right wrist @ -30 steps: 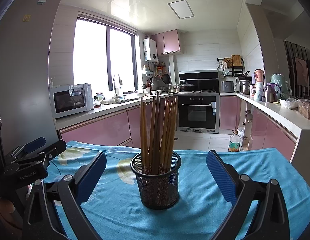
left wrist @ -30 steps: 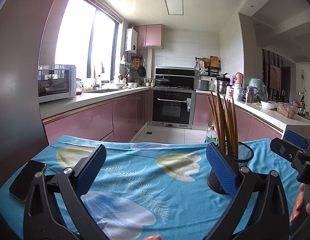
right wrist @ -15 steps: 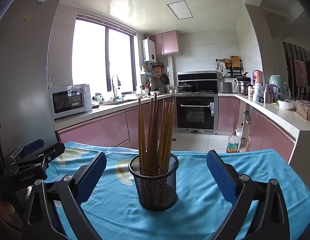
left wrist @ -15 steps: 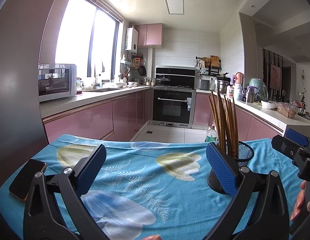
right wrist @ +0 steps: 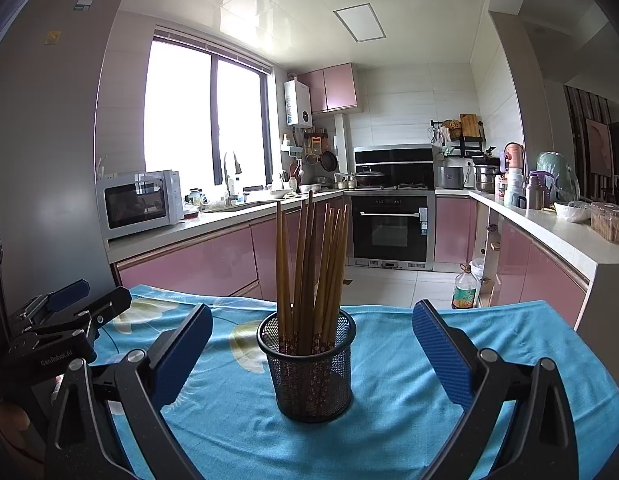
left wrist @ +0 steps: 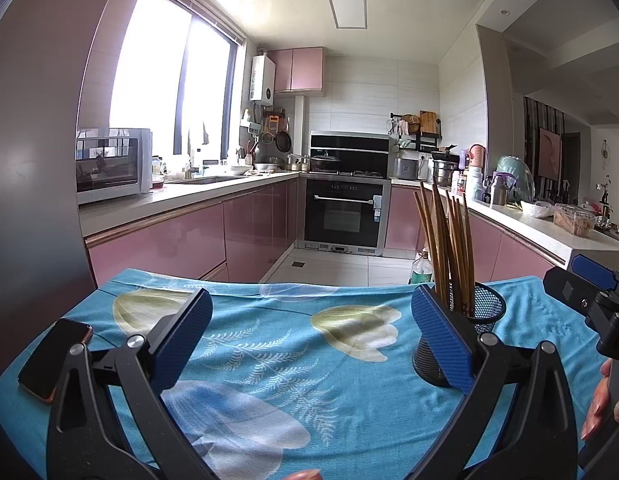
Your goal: Organize utensils
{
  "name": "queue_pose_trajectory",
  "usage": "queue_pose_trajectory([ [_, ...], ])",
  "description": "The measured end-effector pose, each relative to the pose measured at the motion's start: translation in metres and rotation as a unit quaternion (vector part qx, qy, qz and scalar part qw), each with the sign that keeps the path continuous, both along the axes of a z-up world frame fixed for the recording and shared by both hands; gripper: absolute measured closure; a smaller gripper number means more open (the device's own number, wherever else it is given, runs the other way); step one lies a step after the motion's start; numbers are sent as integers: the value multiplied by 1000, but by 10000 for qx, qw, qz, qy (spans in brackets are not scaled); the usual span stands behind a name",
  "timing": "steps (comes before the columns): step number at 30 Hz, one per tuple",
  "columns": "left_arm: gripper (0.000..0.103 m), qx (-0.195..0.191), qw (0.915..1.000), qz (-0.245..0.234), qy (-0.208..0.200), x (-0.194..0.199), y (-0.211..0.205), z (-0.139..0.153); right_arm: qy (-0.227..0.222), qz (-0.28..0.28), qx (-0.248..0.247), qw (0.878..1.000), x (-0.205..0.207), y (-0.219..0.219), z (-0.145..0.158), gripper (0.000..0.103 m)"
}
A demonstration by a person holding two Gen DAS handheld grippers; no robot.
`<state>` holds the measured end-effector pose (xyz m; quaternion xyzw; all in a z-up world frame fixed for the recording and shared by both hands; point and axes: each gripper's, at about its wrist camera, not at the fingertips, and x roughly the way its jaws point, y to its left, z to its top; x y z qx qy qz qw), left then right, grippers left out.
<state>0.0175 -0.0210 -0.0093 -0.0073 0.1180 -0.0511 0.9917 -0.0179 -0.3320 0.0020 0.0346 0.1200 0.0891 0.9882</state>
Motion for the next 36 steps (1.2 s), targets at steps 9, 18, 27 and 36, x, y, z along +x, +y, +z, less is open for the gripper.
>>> queue_pose_trajectory([
  [9, 5, 4, 10000, 0, -2, 0, -1, 0, -12, 6, -11, 10000, 0, 0, 2, 6],
  [18, 5, 1, 10000, 2, -1, -1, -1, 0, -8, 15, -9, 10000, 0, 0, 2, 6],
  [27, 5, 7, 10000, -1, 0, -1, -1, 0, -9, 13, -7, 10000, 0, 0, 3, 6],
  [36, 5, -3, 10000, 3, 15, -1, -1, 0, -2, 21, 2, 10000, 0, 0, 4, 6],
])
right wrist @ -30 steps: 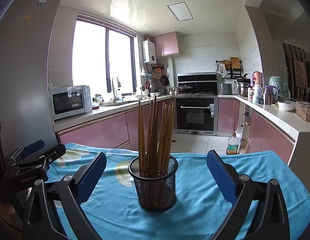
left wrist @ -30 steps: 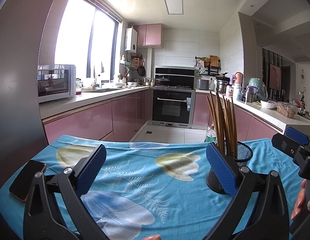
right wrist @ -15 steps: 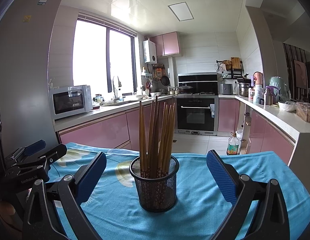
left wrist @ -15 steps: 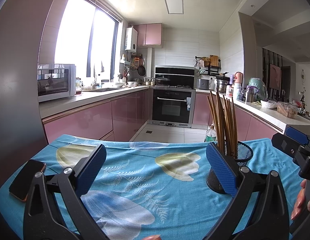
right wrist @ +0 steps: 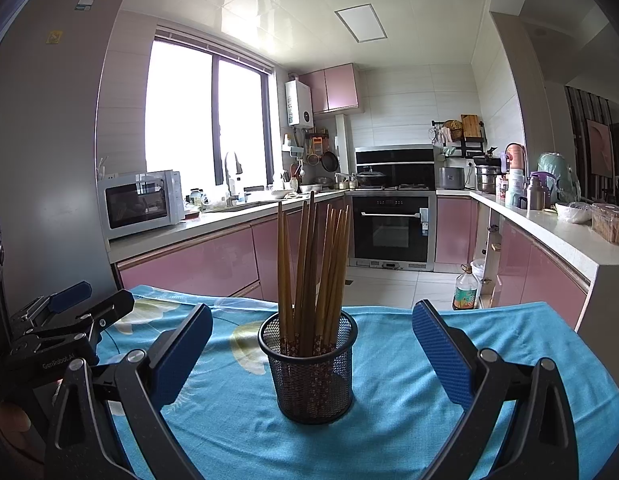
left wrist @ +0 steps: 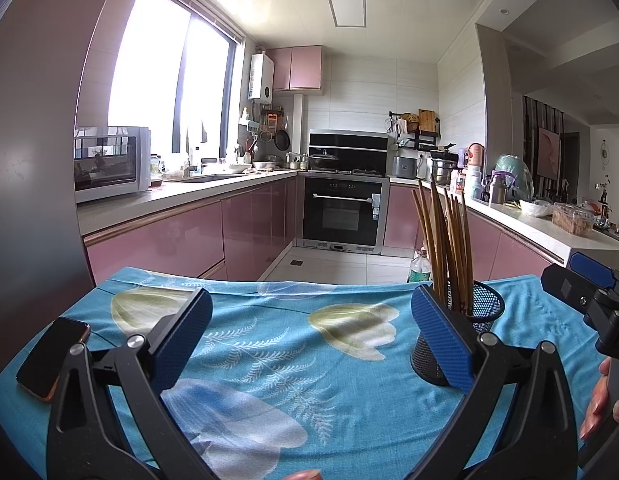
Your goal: Organize utensils
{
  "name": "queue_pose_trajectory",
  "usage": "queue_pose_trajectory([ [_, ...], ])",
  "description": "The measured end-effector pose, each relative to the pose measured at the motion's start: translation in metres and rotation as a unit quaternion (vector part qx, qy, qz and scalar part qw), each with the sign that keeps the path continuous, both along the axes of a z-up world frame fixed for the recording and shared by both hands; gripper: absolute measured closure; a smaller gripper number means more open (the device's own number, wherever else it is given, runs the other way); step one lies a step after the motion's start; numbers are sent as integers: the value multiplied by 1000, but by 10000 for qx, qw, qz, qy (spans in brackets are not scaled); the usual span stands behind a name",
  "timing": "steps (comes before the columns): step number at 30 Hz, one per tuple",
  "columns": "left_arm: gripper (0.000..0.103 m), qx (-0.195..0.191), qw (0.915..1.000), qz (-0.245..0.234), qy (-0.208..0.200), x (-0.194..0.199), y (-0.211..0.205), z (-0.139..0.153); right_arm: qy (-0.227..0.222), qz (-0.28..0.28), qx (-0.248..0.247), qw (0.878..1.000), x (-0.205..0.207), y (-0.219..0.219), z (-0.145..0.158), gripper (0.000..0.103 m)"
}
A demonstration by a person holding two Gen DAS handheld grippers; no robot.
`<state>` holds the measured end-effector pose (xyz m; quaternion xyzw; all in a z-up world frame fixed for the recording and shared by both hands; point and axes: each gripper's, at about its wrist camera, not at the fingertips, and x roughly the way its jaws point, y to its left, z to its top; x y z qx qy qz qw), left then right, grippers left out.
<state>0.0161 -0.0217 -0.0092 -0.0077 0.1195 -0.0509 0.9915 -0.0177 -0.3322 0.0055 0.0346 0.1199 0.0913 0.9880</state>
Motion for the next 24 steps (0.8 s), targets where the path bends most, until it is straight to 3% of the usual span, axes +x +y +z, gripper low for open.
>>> queue_pose_trajectory([
  [24, 5, -20, 10000, -18, 16, 1, 1, -2, -33, -20, 4, 10000, 0, 0, -1, 6],
])
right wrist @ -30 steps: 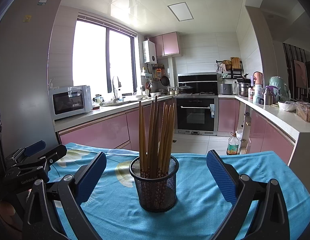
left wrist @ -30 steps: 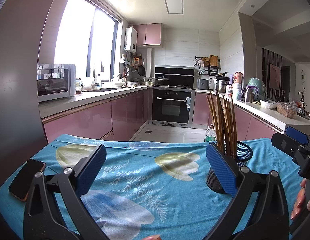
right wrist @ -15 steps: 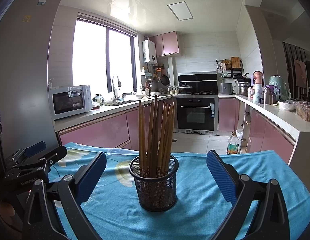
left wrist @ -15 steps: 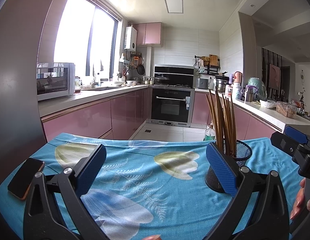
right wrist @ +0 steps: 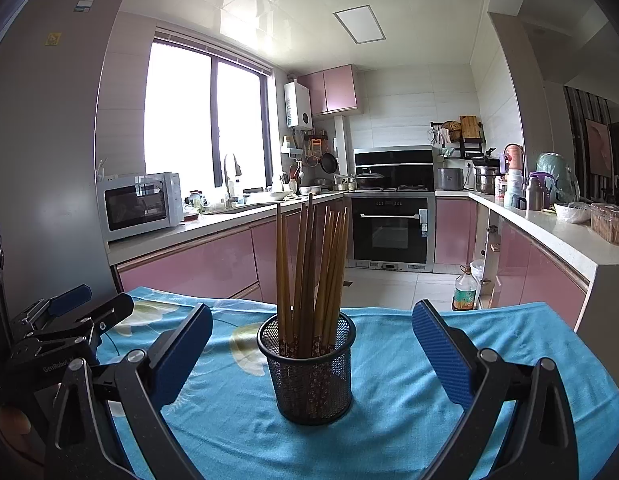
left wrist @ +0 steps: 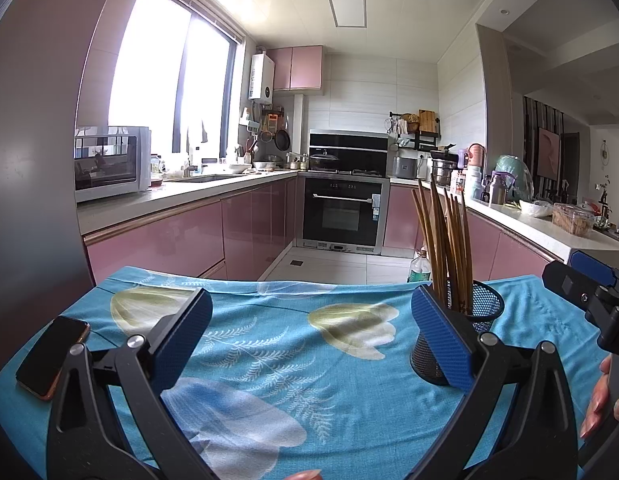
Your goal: Organize utensils
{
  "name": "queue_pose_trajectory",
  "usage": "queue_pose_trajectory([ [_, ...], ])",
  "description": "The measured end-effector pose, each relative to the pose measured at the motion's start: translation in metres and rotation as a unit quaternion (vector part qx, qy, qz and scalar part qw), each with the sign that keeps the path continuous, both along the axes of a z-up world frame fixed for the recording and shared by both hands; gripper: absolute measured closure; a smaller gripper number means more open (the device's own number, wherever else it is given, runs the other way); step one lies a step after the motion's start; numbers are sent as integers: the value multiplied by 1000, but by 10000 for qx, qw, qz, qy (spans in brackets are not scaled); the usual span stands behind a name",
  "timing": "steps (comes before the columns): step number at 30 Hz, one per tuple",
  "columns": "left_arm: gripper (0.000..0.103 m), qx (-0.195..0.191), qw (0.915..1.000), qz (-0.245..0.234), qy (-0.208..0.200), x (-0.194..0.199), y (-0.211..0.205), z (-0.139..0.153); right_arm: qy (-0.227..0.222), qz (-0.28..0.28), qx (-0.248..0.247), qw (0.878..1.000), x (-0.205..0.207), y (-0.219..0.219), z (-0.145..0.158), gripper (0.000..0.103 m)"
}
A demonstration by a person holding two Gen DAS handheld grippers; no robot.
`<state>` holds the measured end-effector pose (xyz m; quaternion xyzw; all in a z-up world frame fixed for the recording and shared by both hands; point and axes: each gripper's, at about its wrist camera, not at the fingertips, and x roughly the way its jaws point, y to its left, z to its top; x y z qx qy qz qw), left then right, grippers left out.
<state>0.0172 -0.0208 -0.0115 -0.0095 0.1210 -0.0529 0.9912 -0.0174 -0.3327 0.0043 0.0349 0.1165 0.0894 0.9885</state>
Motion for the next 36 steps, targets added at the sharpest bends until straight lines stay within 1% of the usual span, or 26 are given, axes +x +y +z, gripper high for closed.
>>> queue_pose_trajectory([
  [18, 5, -19, 10000, -1, -9, -1, 1, 0, 23, -4, -5, 10000, 0, 0, -1, 6],
  [23, 5, 83, 9999, 67, -102, -3, -1, 0, 40, -5, -9, 10000, 0, 1, -1, 6],
  [26, 5, 73, 9999, 102, -118, -2, 0, 1, 63, 1, 39, 10000, 1, 0, -2, 6],
  [29, 5, 66, 9999, 95, 66, 2, 2, -1, 147, -54, -51, 9999, 2, -3, -5, 6],
  [31, 5, 55, 9996, 146, 249, 9, 5, -4, 346, -189, -194, 9990, 8, -11, -10, 6],
  [33, 5, 64, 9989, 165, 444, 16, 9, -8, 739, -483, -411, 9952, 20, -24, -20, 6],
  [34, 5, 93, 9982, 160, 576, 20, 11, -10, 1089, -621, -505, 9908, 31, -33, -28, 6],
  [36, 5, 143, 9963, 192, 820, 30, 17, -15, 1841, -889, -598, 9770, 52, -56, -47, 6],
])
